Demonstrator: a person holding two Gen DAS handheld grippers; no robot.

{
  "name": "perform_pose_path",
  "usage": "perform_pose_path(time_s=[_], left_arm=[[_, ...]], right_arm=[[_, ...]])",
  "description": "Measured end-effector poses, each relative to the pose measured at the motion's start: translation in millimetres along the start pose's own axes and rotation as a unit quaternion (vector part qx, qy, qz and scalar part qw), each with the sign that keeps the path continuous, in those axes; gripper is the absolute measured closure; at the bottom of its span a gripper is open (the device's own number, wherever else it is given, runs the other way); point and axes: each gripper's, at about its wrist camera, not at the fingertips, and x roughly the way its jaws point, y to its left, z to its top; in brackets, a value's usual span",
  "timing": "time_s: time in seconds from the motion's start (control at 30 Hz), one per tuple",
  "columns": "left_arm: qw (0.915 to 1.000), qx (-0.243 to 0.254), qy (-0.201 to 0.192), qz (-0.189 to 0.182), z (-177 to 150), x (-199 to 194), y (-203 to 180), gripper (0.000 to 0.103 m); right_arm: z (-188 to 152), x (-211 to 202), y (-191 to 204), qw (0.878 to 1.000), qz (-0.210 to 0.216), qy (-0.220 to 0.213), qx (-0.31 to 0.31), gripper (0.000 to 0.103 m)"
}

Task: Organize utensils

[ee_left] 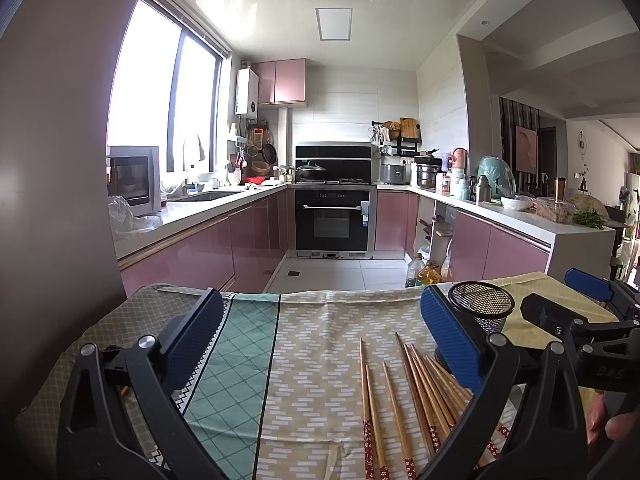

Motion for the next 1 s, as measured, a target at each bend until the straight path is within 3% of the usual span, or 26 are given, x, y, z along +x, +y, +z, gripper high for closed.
perform_pose_path(time_s=[1.0], left_arm=[[1.0, -0.003, -0.007, 0.0, 2.8, -2.2, 2.3, 0.006]], right_arm=[[-0.9, -0.1, 1.8, 1.0, 0.003, -0.005, -0.001, 0.007]])
